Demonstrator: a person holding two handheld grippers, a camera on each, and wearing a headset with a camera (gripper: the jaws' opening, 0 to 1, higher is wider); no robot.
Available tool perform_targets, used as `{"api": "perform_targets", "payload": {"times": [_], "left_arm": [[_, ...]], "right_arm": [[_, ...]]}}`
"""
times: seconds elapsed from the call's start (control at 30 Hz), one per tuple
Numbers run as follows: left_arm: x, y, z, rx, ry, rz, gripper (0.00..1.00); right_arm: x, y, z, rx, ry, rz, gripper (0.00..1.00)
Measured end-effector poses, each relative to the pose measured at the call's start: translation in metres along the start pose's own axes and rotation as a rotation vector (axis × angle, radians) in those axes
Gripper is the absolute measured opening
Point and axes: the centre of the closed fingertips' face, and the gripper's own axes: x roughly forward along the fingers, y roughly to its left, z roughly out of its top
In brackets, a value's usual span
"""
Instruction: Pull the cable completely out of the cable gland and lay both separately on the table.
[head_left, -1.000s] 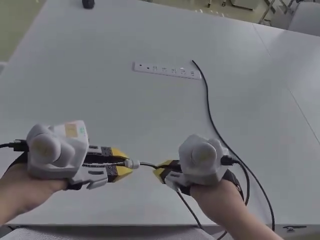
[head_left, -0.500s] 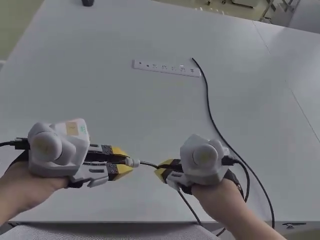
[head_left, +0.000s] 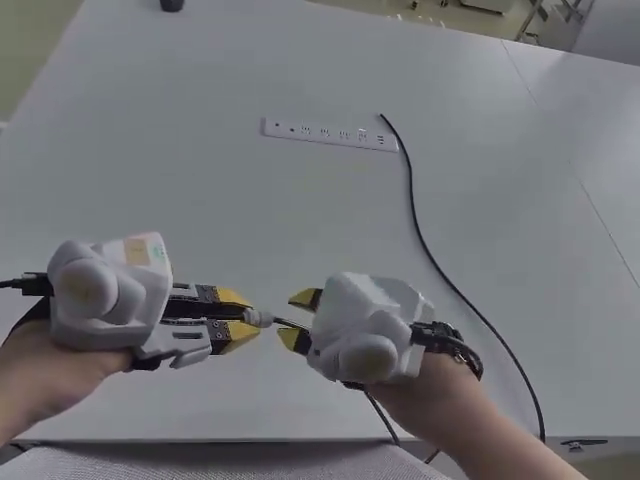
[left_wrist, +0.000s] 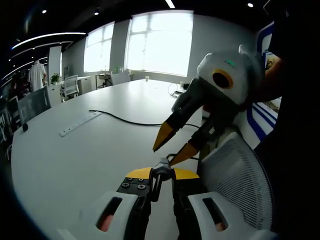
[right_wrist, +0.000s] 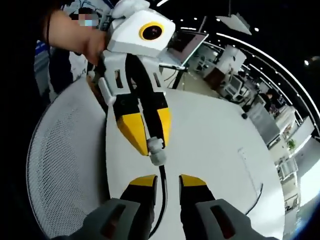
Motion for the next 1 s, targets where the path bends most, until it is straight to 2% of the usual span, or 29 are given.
{"api": "perform_targets", "payload": {"times": [0.07, 0.17, 0.4, 0.53, 0.8, 1.0], "left_arm": [[0.000, -0.001, 0.000, -0.001, 0.005, -0.002, 0.15], [0.000, -0.002, 0.000, 0.002, 0.006, -0.002, 0.15], [-0.001, -0.004, 0.000, -0.004, 0.001, 0.001, 0.15], [0.000, -0.005, -0.001, -0.001, 0.005, 0.002, 0.15], [-0.002, -0.004, -0.001, -0.012, -0.009, 0.013, 0.15], [-0.004, -0.003, -0.001, -0.022, -0.018, 0.020, 0.15]], "right_arm": [[0.002, 0.002, 0.003, 0.011, -0.021, 0.007, 0.11], [0.003, 0.002, 0.003, 0.007, -0.018, 0.016, 0.10], [0.004, 0.004, 0.002, 0.014, -0.025, 0.039, 0.01], [0.004, 0.006, 0.001, 0.024, -0.030, 0.040, 0.00], [0.003, 0.002, -0.002, 0.122, -0.027, 0.034, 0.00], [0.003, -0.001, -0.013, 0.208, -0.009, 0.033, 0.00]]}}
